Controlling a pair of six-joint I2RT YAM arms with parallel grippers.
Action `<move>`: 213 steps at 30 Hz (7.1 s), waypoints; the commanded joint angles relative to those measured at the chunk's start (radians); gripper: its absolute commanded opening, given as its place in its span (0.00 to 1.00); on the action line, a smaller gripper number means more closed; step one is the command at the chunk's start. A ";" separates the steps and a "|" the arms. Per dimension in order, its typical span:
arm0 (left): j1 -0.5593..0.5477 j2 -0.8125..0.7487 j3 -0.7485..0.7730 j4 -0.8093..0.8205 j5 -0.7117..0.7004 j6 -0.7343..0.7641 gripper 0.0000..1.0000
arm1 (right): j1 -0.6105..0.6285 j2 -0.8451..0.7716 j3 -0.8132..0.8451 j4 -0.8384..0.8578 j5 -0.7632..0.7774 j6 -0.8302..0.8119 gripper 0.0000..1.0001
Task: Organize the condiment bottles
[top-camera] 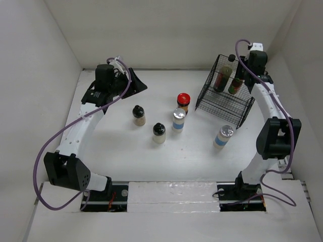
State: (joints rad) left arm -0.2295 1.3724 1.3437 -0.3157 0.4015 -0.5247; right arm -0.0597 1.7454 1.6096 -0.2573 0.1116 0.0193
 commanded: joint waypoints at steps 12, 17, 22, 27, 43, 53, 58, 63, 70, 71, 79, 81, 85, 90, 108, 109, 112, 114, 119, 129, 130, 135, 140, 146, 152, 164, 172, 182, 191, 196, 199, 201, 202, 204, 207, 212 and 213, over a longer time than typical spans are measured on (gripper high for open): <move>-0.005 0.020 0.014 0.030 -0.006 0.025 0.60 | 0.040 -0.087 -0.089 0.141 0.043 0.045 0.55; -0.005 0.020 0.014 0.030 -0.015 0.025 0.60 | 0.040 -0.144 -0.030 0.089 0.053 0.045 0.73; -0.005 0.020 0.034 0.030 -0.015 0.025 0.60 | 0.072 -0.240 0.016 0.041 0.065 0.033 0.74; -0.005 0.020 0.054 0.030 -0.015 0.025 0.52 | 0.240 -0.413 -0.169 -0.017 0.017 0.033 0.00; -0.005 0.030 0.064 0.021 -0.004 0.034 0.47 | 0.738 -0.344 -0.401 -0.126 -0.104 0.084 1.00; -0.005 0.007 0.011 0.030 -0.004 0.034 0.51 | 0.738 -0.190 -0.330 -0.077 -0.003 0.084 0.85; -0.005 0.007 0.000 0.040 0.005 0.034 0.51 | 0.738 -0.156 -0.320 -0.077 0.017 0.103 0.53; -0.005 0.007 0.020 0.040 0.005 0.034 0.51 | 0.738 -0.273 -0.199 -0.161 0.048 0.094 0.42; -0.005 0.025 0.029 0.040 0.005 0.034 0.51 | 0.514 -0.374 -0.033 -0.197 -0.069 0.070 0.36; -0.005 0.034 0.038 0.040 0.005 0.034 0.51 | 0.465 -0.374 -0.019 -0.197 -0.069 0.058 0.36; -0.005 0.045 0.038 0.020 0.025 0.043 0.51 | 0.250 -0.193 0.168 -0.140 -0.135 0.048 0.31; -0.005 0.045 0.038 0.020 0.016 0.052 0.51 | 0.215 -0.173 0.177 -0.125 -0.148 0.048 0.31; -0.005 0.045 0.038 0.010 0.005 0.052 0.51 | 0.183 -0.144 0.187 -0.100 -0.170 0.048 0.30; -0.005 0.045 0.038 0.010 0.005 0.052 0.51 | 0.182 -0.121 0.159 -0.071 -0.142 0.038 0.30; -0.005 0.045 0.020 0.020 0.023 0.052 0.51 | 0.242 -0.047 -0.083 0.029 -0.021 0.056 0.55; -0.005 0.045 0.020 0.029 0.023 0.052 0.51 | 0.242 -0.047 -0.083 0.017 -0.032 0.067 0.61; -0.005 0.045 0.020 0.029 0.023 0.052 0.51 | 0.242 -0.038 -0.083 -0.008 -0.044 0.077 0.80; -0.005 0.045 0.020 0.029 0.023 0.052 0.51 | 0.242 -0.047 -0.056 -0.033 -0.059 0.077 0.87; -0.005 0.045 0.020 0.029 0.023 0.043 0.51 | 0.242 -0.101 0.015 -0.103 -0.059 0.077 0.93; -0.005 0.045 -0.011 0.047 0.043 0.043 0.51 | 0.350 -0.581 -0.296 -0.360 0.196 0.194 0.20; -0.005 0.045 -0.011 0.047 0.043 0.043 0.51 | 0.369 -0.622 -0.333 -0.478 0.206 0.221 0.22; -0.060 0.054 0.024 0.015 -0.032 0.077 0.51 | 0.403 -0.826 -0.537 -0.773 0.159 0.402 0.92; -0.126 0.076 0.063 -0.010 -0.058 0.086 0.51 | 0.413 -0.877 -0.623 -0.774 0.071 0.427 0.99; -0.126 0.076 0.025 0.023 -0.013 0.058 0.51 | 0.422 -0.762 -0.645 -0.636 0.115 0.407 0.99; -0.126 0.048 0.014 0.033 -0.013 0.049 0.51 | 0.382 -0.650 -0.654 -0.504 0.204 0.343 0.86; -0.261 0.057 0.107 -0.022 -0.174 0.098 0.52 | 0.362 -0.656 -0.171 -0.625 0.154 0.220 0.37; -0.297 0.054 0.160 -0.042 -0.196 0.117 0.52 | 0.140 -0.449 0.074 -0.472 0.022 0.137 0.35; -0.306 0.024 0.101 -0.031 -0.205 0.118 0.53 | 0.021 -0.218 0.266 -0.438 -0.049 0.082 0.34; -0.306 0.033 0.092 -0.022 -0.205 0.109 0.53 | 0.041 -0.178 0.086 -0.332 -0.017 0.082 0.34; -0.306 0.053 0.101 -0.022 -0.205 0.109 0.53 | 0.050 -0.126 0.018 -0.295 -0.016 0.093 0.34; -0.306 0.062 0.101 -0.022 -0.196 0.109 0.53 | 0.050 -0.084 -0.005 -0.275 -0.026 0.093 0.36; -0.306 0.062 0.101 -0.022 -0.196 0.109 0.53 | 0.050 -0.069 -0.014 -0.266 -0.026 0.093 0.42; -0.306 0.062 0.101 -0.022 -0.196 0.109 0.53 | 0.050 -0.054 -0.014 -0.266 -0.026 0.093 0.46; -0.306 0.071 0.101 -0.022 -0.196 0.109 0.54 | 0.061 -0.041 -0.014 -0.266 -0.026 0.093 0.57; -0.306 0.071 0.101 -0.013 -0.196 0.100 0.54 | 0.080 -0.041 -0.005 -0.278 -0.035 0.093 0.69; -0.306 0.071 0.092 -0.003 -0.196 0.100 0.54 | 0.080 -0.078 0.056 -0.316 -0.026 0.093 0.88; -0.306 0.071 0.092 -0.003 -0.196 0.100 0.54 | 0.089 -0.090 0.056 -0.316 -0.012 0.093 0.91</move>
State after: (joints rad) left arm -0.5308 1.4445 1.4399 -0.3553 0.2047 -0.4206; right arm 0.0189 1.7302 1.6009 -0.6292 0.0784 0.1131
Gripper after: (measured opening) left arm 0.539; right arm 0.885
